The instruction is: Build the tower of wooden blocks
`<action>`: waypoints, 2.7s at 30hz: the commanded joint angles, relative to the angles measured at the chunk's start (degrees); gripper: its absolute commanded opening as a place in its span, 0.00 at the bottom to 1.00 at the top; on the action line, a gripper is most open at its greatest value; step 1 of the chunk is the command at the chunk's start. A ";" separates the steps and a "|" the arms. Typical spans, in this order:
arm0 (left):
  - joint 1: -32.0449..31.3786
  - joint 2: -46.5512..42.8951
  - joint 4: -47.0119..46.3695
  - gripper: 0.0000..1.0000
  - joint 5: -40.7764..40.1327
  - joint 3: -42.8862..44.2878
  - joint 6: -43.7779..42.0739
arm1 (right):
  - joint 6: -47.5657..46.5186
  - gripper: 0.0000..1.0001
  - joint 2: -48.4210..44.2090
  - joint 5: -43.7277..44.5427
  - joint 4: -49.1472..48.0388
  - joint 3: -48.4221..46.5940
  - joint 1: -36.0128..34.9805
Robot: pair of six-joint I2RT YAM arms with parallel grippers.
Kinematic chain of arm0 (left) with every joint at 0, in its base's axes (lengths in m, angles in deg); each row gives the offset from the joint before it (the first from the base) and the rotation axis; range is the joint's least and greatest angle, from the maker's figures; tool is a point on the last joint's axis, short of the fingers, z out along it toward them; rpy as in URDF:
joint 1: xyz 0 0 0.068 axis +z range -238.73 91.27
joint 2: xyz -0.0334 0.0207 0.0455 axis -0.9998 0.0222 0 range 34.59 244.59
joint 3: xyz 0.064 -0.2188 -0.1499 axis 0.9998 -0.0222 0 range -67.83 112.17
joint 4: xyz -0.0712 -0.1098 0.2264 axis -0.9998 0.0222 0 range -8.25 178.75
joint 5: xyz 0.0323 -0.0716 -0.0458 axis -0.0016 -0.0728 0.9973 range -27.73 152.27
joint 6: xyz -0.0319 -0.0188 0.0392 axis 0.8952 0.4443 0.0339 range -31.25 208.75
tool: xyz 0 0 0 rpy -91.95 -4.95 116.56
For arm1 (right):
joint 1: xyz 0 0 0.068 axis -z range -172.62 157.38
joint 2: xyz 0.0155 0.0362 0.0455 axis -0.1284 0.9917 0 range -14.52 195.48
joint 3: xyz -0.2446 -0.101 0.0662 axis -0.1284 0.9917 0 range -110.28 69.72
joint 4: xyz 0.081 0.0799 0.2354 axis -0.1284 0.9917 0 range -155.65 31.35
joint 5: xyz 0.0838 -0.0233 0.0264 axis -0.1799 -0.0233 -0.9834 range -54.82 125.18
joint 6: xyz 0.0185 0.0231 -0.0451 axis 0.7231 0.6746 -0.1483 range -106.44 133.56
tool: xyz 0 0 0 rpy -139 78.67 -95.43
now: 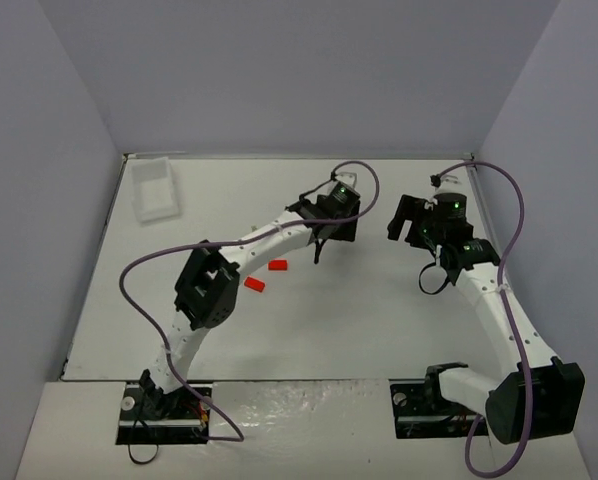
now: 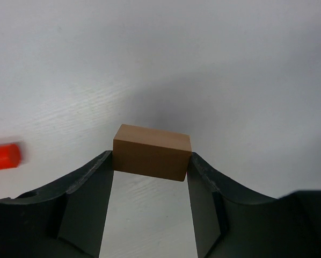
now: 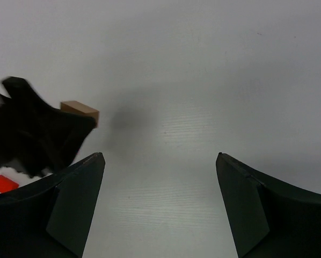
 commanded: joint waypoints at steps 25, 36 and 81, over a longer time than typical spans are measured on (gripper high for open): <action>3.31 -13.91 3.85 0.97 -14.07 -7.59 4.52 | 7.39 0.80 9.07 11.52 1.84 -6.32 -12.84; 17.71 -44.97 3.20 0.97 -13.46 -38.79 -7.62 | 15.92 0.76 27.45 19.73 1.62 -13.61 -22.78; 25.07 -62.59 -4.06 0.97 -15.10 -64.23 -13.74 | -6.17 0.02 40.70 14.71 1.40 -23.56 -6.68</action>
